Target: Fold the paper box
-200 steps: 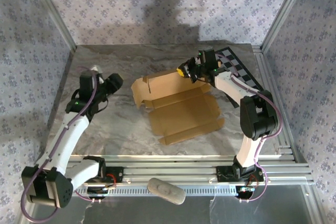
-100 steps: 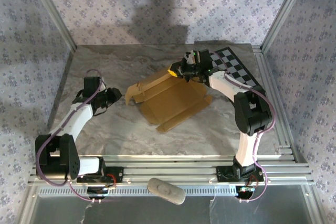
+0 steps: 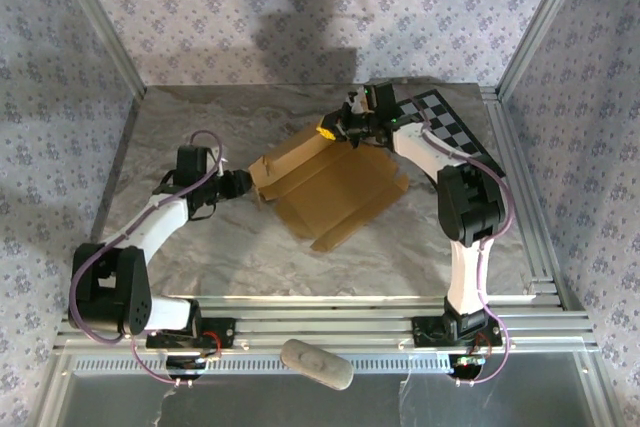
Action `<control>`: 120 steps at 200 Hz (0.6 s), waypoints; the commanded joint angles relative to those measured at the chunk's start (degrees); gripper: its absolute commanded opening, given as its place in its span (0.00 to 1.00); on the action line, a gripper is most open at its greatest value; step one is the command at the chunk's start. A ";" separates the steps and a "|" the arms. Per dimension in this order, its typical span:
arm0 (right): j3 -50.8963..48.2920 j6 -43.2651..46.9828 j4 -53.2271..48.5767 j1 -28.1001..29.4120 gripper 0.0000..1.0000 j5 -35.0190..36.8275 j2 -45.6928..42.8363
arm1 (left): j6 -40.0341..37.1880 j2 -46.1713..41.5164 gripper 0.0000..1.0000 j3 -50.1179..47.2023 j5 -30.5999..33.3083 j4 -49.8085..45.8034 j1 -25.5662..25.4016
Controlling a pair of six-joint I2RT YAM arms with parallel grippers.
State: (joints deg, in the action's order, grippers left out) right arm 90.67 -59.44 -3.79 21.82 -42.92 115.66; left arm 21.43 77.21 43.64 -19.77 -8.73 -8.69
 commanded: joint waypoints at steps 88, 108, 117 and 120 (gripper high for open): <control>5.03 -0.39 -3.49 -0.10 0.00 -1.89 3.68 | -0.34 0.36 0.49 1.55 0.45 5.57 -9.23; 5.29 -0.66 -3.59 -0.07 0.00 -1.99 3.62 | -0.03 1.34 0.50 2.36 1.67 5.72 -10.85; 5.26 -0.76 -3.58 -0.06 0.00 -1.99 3.55 | 0.28 2.06 0.50 2.81 2.25 5.81 -11.29; 5.30 -0.84 -3.57 -0.08 0.00 -2.00 3.53 | 0.39 2.22 0.50 2.93 2.50 5.89 -11.45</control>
State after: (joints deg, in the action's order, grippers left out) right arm 94.15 -59.53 -5.21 21.63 -43.38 118.19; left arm 21.04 77.82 43.79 -18.85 -5.32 -18.96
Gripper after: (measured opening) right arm 0.051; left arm 0.495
